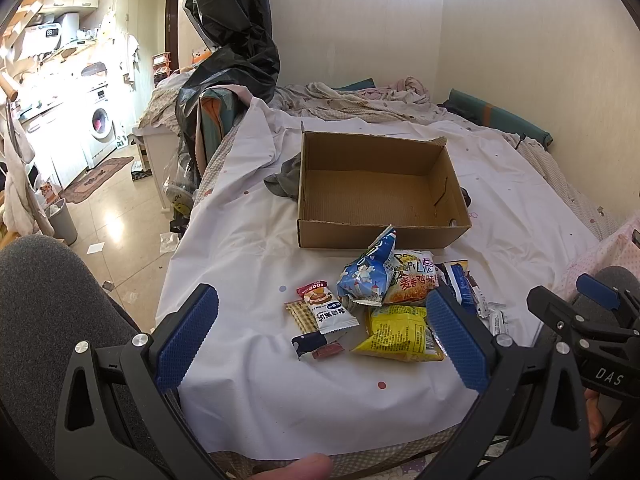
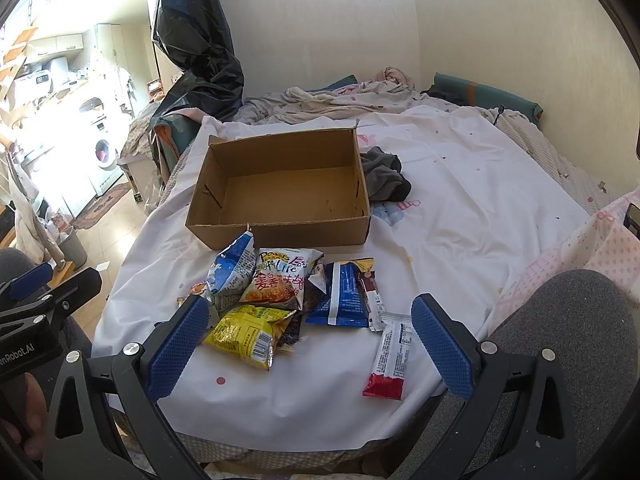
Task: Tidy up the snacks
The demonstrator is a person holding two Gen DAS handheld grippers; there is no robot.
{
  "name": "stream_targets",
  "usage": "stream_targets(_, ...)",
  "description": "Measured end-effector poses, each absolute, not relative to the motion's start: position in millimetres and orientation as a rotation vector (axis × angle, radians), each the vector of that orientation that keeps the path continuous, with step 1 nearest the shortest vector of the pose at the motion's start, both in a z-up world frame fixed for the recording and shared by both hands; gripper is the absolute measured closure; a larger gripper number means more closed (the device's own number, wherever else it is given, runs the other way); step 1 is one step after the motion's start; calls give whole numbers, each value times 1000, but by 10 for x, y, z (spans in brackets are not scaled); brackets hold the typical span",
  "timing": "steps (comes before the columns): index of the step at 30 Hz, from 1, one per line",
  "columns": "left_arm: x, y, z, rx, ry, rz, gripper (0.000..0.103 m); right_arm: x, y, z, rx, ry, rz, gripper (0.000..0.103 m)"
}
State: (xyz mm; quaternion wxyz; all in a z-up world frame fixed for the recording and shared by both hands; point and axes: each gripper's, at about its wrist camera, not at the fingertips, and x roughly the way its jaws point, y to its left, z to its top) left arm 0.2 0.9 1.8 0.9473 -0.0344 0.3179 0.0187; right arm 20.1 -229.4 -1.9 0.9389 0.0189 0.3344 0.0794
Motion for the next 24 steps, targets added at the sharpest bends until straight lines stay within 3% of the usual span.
stream_targets(24, 3, 10, 21, -73, 647, 39, 0, 221, -2299, -9, 39, 683, 162, 0)
